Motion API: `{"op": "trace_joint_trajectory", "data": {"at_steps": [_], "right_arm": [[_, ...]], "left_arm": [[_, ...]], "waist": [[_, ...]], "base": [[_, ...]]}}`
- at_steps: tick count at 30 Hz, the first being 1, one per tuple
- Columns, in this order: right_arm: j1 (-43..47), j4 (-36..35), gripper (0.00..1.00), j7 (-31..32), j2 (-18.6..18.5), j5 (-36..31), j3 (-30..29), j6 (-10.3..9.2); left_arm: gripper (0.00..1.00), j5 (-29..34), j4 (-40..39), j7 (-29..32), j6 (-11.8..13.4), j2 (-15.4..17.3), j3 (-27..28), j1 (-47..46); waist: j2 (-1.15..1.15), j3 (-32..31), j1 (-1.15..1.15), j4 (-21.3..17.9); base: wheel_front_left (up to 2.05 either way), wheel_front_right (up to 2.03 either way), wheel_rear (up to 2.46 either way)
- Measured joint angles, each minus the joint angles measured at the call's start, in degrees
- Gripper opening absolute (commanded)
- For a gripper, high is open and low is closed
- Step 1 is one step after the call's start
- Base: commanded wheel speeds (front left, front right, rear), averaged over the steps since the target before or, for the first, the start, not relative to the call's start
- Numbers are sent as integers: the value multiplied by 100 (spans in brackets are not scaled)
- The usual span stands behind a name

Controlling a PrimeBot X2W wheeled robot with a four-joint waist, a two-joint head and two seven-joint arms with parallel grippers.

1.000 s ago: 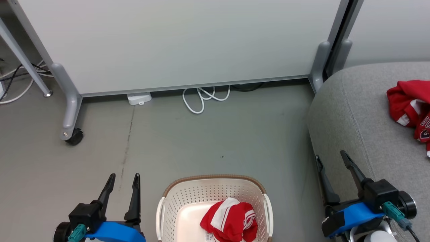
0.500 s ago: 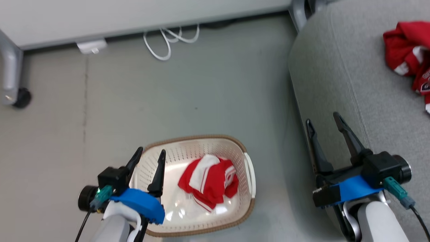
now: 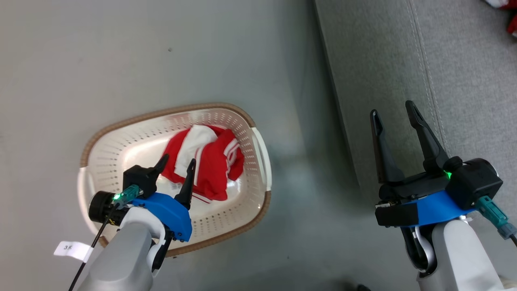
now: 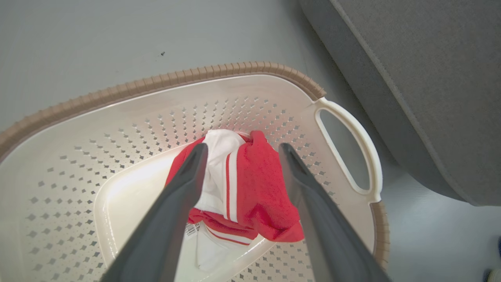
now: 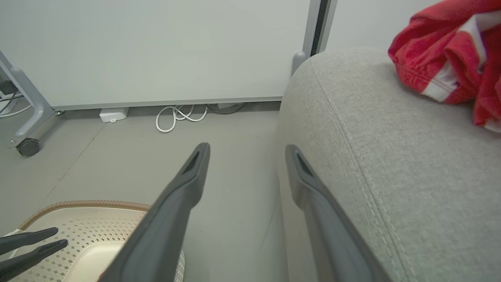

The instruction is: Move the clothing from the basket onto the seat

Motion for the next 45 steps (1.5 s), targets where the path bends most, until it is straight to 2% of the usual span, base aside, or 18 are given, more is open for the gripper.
{"op": "trace_joint_trajectory", "data": {"at_steps": [2,7,12,17,32,38,42,45], "right_arm": [[-5,4,100,-2,-1,25,7,0],[-55,-4,100,-25,0,223,86,0],[-115,-127,100,-29,0,331,122,0],[-118,-205,100,-29,0,393,159,0],[-167,-235,100,-30,0,569,318,0],[-171,-231,100,-31,0,587,347,0],[-175,-244,100,-30,0,604,383,0],[-185,-278,100,-31,0,610,385,0]], "left_arm": [[100,-71,97,1,0,0,-114,-63],[100,-499,408,86,0,92,-913,-430],[100,-749,622,76,0,179,-1247,-688],[100,-688,1011,30,2,178,-1303,-1045],[100,-653,1905,8,21,-233,-1423,-1552],[100,-463,2209,148,246,-377,-1658,-1650],[100,-210,2360,405,733,-400,-1889,-1747],[100,-140,2417,546,968,-372,-1961,-1758]], "waist": [[0,98,0,-64],[0,584,0,-398],[0,846,-1,-578],[0,1004,-1,-666],[0,1193,-2,-801],[0,1205,-2,-792],[0,1246,-1,-793],[0,1293,-2,-796]], "base": [[0,0,0],[0,0,0],[0,0,0],[0,0,0],[0,0,0],[0,0,0],[0,0,0],[0,0,0]]}}
